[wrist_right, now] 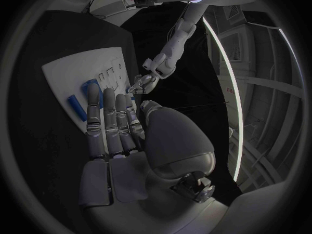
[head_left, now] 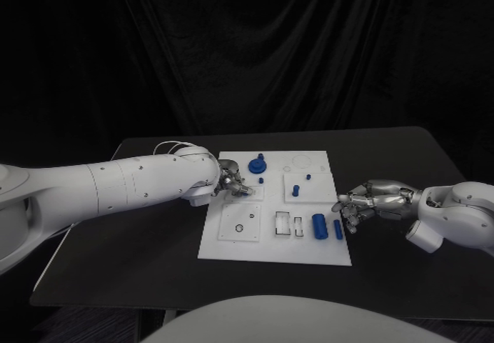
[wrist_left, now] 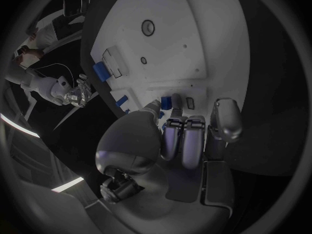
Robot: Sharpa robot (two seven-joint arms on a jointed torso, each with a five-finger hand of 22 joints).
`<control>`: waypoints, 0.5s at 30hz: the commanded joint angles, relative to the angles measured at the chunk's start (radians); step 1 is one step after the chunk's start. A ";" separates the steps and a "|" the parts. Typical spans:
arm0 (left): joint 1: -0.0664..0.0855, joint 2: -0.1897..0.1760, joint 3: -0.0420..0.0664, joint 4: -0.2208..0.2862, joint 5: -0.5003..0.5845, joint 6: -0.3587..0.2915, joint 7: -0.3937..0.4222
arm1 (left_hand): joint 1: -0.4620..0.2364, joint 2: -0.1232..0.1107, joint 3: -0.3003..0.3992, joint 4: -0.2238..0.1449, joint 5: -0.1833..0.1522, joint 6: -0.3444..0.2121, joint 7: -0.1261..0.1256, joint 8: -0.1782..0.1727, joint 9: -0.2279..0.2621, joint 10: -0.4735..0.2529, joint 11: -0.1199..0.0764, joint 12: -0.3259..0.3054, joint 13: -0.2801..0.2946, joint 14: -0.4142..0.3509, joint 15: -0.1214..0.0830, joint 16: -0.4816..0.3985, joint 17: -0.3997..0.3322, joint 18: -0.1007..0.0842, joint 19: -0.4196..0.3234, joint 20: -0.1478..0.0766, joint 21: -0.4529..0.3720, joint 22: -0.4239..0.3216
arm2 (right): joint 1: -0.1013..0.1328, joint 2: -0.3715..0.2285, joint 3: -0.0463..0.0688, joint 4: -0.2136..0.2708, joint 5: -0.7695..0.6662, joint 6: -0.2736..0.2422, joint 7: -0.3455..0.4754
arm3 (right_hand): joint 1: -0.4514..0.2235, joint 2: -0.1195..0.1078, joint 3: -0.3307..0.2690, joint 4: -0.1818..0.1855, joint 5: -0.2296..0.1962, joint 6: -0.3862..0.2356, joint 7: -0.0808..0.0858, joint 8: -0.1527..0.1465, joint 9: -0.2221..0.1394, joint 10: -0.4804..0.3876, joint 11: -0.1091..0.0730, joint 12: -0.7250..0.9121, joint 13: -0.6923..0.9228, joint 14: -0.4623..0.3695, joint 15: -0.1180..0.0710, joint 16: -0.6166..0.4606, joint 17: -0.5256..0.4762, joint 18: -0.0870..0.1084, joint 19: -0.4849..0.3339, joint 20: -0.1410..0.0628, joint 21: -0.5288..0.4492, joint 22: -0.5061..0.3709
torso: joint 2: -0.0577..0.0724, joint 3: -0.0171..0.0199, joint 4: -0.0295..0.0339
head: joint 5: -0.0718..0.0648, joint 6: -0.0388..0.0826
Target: Assemble the parts on the task board
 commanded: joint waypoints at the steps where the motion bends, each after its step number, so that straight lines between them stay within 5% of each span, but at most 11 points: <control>1: -0.003 0.004 0.001 -0.002 -0.001 0.020 0.009 | 0.016 -0.001 0.007 -0.007 0.008 -0.007 -0.001 -0.009 -0.003 0.073 0.006 -0.005 0.240 0.107 0.001 -0.001 0.263 0.014 -0.008 0.000 -0.008 -0.001 | -0.003 -0.001 0.001 0.002 0.000 0.014 -0.003 | -0.008 0.004 -0.004 0.001 -0.004 -0.007 0.000 0.004 -0.001 -0.008 -0.002 0.003 -0.001 -0.005 0.001 0.002 -0.001 0.015 -0.006 -0.001 -0.004 -0.001 | 0.001 0.0001 -0.0005 | 0.001 0.000; 10: -0.007 0.005 0.001 -0.004 0.000 0.030 0.004 | 0.037 0.007 0.042 -0.030 0.044 -0.002 -0.002 -0.022 -0.011 0.074 0.006 -0.004 0.241 0.107 0.002 -0.001 0.263 0.014 -0.007 0.002 -0.010 0.003 | -0.003 0.000 0.001 0.002 0.000 0.015 -0.003 | -0.007 0.004 -0.004 0.001 -0.004 -0.007 0.000 0.004 -0.001 -0.008 -0.002 0.004 -0.001 -0.005 0.001 0.002 -0.002 0.015 -0.006 -0.001 -0.004 -0.001 | 0.000 0.0003 0.0002 | 0.000 0.000; 15: -0.008 0.005 0.001 -0.005 0.001 0.027 0.012 | 0.047 0.004 0.095 -0.049 0.112 -0.001 -0.004 -0.032 -0.015 0.073 0.004 -0.005 0.240 0.107 0.000 -0.001 0.263 0.014 -0.007 0.001 -0.014 0.007 | -0.003 0.000 0.001 0.001 0.000 0.015 -0.003 | -0.007 0.004 -0.004 0.001 -0.004 -0.007 -0.001 0.004 -0.001 -0.008 -0.002 0.004 -0.002 -0.005 0.001 0.002 -0.002 0.015 -0.006 -0.001 -0.004 -0.001 | -0.001 0.0001 -0.0007 | 0.000 0.000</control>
